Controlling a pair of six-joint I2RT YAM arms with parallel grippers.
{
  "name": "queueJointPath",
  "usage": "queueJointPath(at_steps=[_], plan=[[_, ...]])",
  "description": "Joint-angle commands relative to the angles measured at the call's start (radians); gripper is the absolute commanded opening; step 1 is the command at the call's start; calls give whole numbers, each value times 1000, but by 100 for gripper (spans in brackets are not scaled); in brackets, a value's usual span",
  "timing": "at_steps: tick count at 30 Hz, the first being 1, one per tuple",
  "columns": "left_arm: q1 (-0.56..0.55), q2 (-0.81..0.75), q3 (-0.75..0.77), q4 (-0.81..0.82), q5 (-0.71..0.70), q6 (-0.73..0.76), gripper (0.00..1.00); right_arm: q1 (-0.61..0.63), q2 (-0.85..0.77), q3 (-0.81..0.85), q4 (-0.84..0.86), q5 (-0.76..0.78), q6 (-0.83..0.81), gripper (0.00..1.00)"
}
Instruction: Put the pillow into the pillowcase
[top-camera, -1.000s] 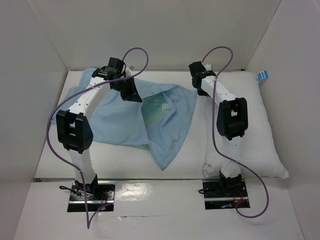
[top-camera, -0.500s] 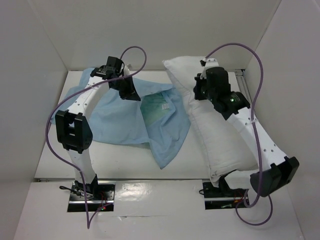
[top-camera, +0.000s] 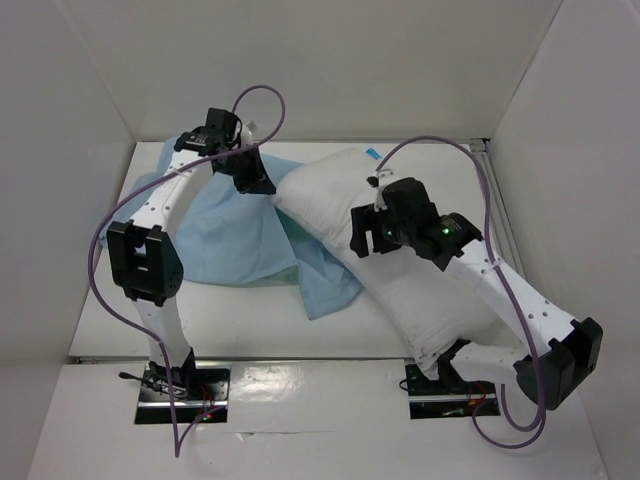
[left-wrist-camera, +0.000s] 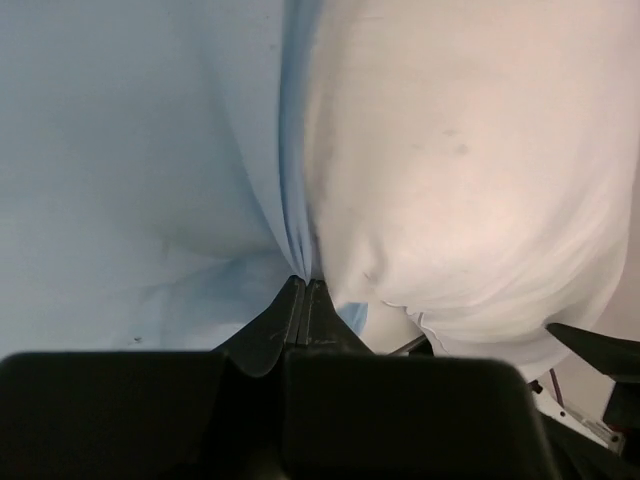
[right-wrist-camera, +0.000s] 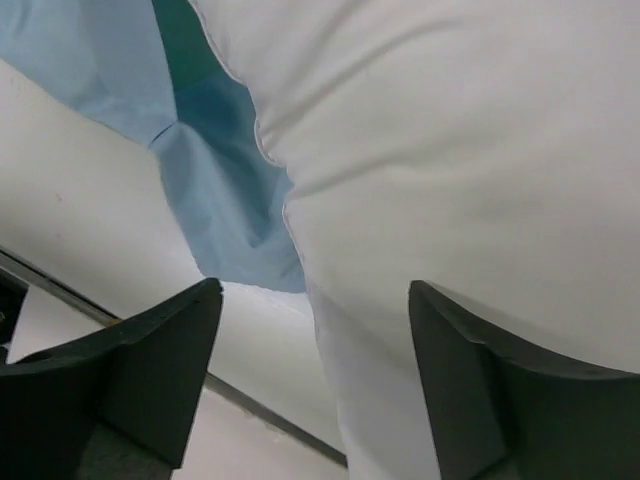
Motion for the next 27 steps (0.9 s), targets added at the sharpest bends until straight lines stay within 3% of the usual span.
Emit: queueJointPath(at_steps=[1, 5, 9, 12, 16, 17, 19, 20, 24, 27], plan=[[1, -19, 56, 29, 38, -5, 0, -4, 9, 124, -213, 74, -12, 86], [1, -8, 56, 38, 28, -14, 0, -4, 32, 225, -411, 344, 193, 92], [1, -8, 56, 38, 17, -5, 0, -4, -8, 149, -575, 383, 473, 93], [1, 1, 56, 38, 17, -5, 0, -4, -65, 50, -603, 372, 675, 93], [29, -8, 56, 38, 17, 4, 0, -4, -151, -116, -470, 409, 812, 92], [29, -8, 56, 38, 33, 4, 0, -4, -151, -133, -424, 424, 812, 75], [29, -20, 47, 38, 34, 13, 0, -13, -97, -129, -326, 492, 734, 19], [29, -29, 36, 38, 43, 13, 0, -13, -65, -97, -326, 519, 699, 0], [38, -48, 27, 48, 43, 22, 0, -4, 44, 127, -407, 722, 530, 0], [47, -48, 27, 49, 66, 22, 0, -4, -8, 180, -291, 822, 191, 0]])
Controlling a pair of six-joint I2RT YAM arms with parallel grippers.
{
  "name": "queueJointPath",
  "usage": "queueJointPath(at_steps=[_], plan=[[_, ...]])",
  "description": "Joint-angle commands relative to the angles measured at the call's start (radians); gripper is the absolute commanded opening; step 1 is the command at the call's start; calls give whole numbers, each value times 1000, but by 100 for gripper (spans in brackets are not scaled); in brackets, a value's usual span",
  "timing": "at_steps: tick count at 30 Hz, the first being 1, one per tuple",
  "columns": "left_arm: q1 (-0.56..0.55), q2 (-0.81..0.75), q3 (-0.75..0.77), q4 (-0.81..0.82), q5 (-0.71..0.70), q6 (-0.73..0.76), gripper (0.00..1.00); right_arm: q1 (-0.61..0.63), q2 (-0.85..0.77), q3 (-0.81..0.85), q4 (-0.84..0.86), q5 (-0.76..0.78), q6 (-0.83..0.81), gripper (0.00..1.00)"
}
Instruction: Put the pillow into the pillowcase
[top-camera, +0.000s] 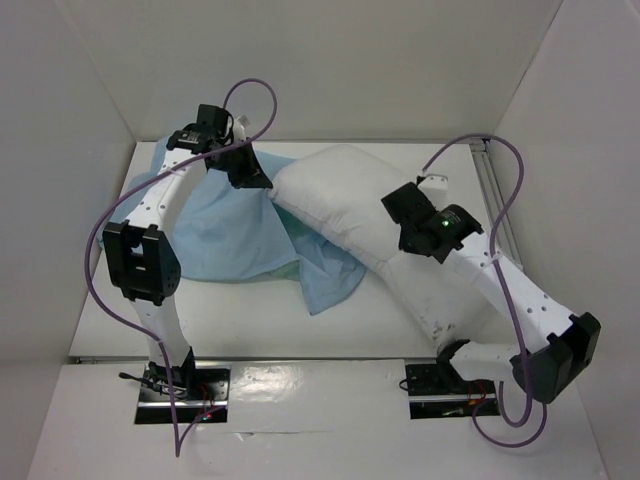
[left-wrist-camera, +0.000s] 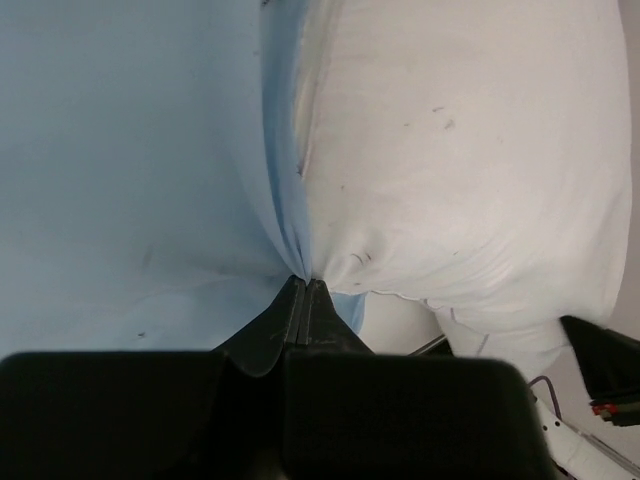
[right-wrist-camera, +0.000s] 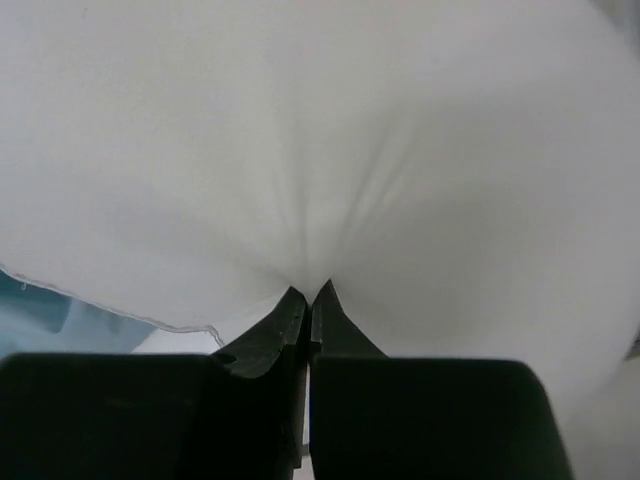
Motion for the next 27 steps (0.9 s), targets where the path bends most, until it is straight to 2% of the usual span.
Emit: queueJointPath(at_steps=[1, 4, 8, 9, 11, 12, 14, 17, 20, 21, 24, 26, 27], plan=[[11, -48, 14, 16, 57, 19, 0, -1, -85, 89, 189, 233, -361, 0], [11, -57, 5, 16, 57, 19, 0, -1, -149, 104, 251, 298, -494, 0], [20, -57, 5, 16, 57, 28, 0, -1, -232, 26, 274, 287, -504, 0], [20, -57, 5, 16, 57, 28, 0, -1, -232, 11, 259, 287, -489, 13], [20, -48, 5, 16, 57, 28, 0, -1, -232, -9, 234, 287, -434, 60], [20, -48, 5, 16, 57, 28, 0, -1, -223, -9, 234, 258, -433, 74], [20, -48, 5, 16, 57, 28, 0, -1, -206, 7, 263, 206, -433, 90], [20, -48, 14, 3, 67, 28, 0, -1, -119, 89, 347, 99, -433, 94], [20, -48, 23, -7, 57, 28, 0, -1, 66, 222, 410, -58, -415, 94], [20, -48, 23, -7, 48, 28, 0, -1, 131, 322, 410, -93, -392, 94], [20, -48, 23, -7, 48, 28, 0, -1, 455, 516, 334, -135, -337, 97], [20, -48, 12, -7, 48, 28, 0, -13, 567, 616, 282, -152, -299, 100], [20, -48, 12, -7, 48, 28, 0, -14, 664, 717, 209, -164, -273, 100]])
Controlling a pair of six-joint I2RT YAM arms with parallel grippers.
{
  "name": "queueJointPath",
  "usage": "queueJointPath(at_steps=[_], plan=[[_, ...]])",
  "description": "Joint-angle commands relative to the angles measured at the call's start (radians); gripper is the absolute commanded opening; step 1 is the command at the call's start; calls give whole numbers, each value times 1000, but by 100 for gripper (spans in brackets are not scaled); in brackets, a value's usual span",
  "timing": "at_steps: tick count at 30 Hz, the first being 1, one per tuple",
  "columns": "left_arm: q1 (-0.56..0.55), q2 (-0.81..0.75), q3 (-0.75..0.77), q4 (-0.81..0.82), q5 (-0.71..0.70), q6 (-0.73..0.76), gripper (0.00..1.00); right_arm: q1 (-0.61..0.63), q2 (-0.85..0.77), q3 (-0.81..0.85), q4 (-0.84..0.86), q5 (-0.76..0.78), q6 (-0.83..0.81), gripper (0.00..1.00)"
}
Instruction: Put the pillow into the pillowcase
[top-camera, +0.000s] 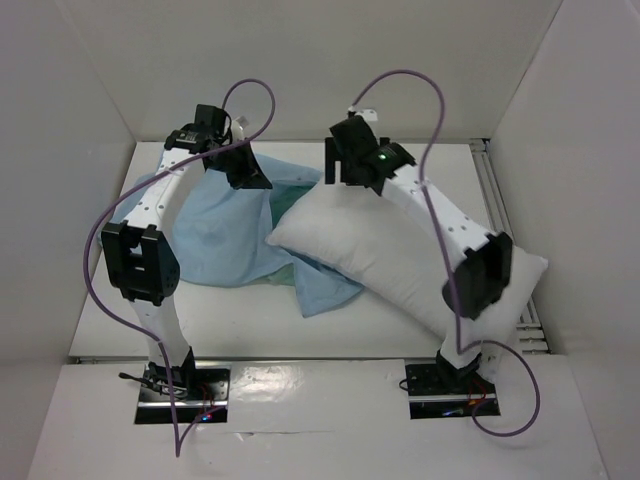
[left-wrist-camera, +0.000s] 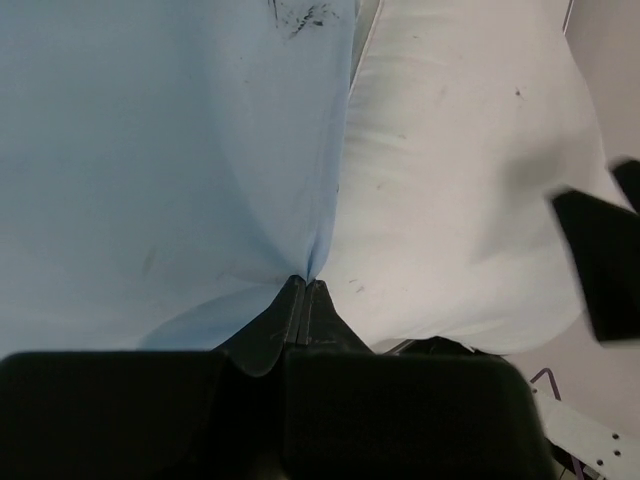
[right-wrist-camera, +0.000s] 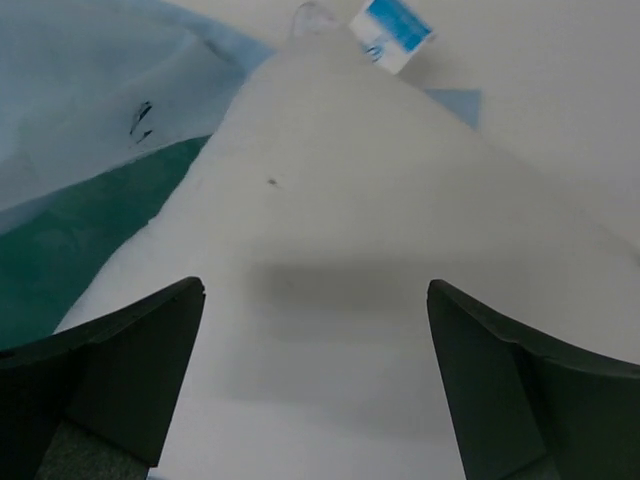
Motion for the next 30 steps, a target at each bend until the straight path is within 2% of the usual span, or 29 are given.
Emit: queueJointPath(at_steps=[1, 3, 6, 7, 8, 9, 10, 11, 13, 17, 18, 20, 21, 25, 30], plan=[[5, -44, 12, 6, 11, 26, 0, -19, 195, 184, -136, -119, 102, 100], [5, -53, 12, 6, 11, 26, 0, -19, 226, 200, -145, -146, 154, 100], [5, -53, -6, 6, 2, 26, 0, -31, 201, 65, -7, -201, 210, 99], [5, -64, -15, 6, -9, 26, 0, -50, 200, 24, 35, -212, 237, 94], [5, -64, -15, 6, -9, 26, 0, -62, 200, -34, 101, -239, 238, 83], [5, -64, -15, 6, -9, 26, 0, -71, 200, -47, 116, -239, 238, 62], [5, -64, -26, 6, -9, 26, 0, -85, 200, -47, 116, -239, 238, 7], [14, -64, -26, 6, -9, 35, 0, -85, 178, -47, 116, -230, 238, 0], [14, -64, -15, 6, -9, 35, 0, -85, 115, -79, 129, -212, 171, 0], [14, -64, 5, -5, 10, 44, 0, -140, -181, -269, 266, -285, 43, 0], [14, -64, 14, -5, 10, 44, 0, -163, -308, -341, 327, -387, 15, 0], [14, -64, 14, -15, 19, 44, 0, -244, -402, -363, 340, -454, -34, 0], [14, -64, 14, -15, 19, 44, 0, -271, -451, -363, 303, -563, -63, 0], [24, -64, 14, -15, 37, 54, 0, -314, -462, -273, 159, -797, -189, 0], [24, -64, 14, -15, 47, 54, 0, -303, -444, -304, 70, -1010, -278, 0]])
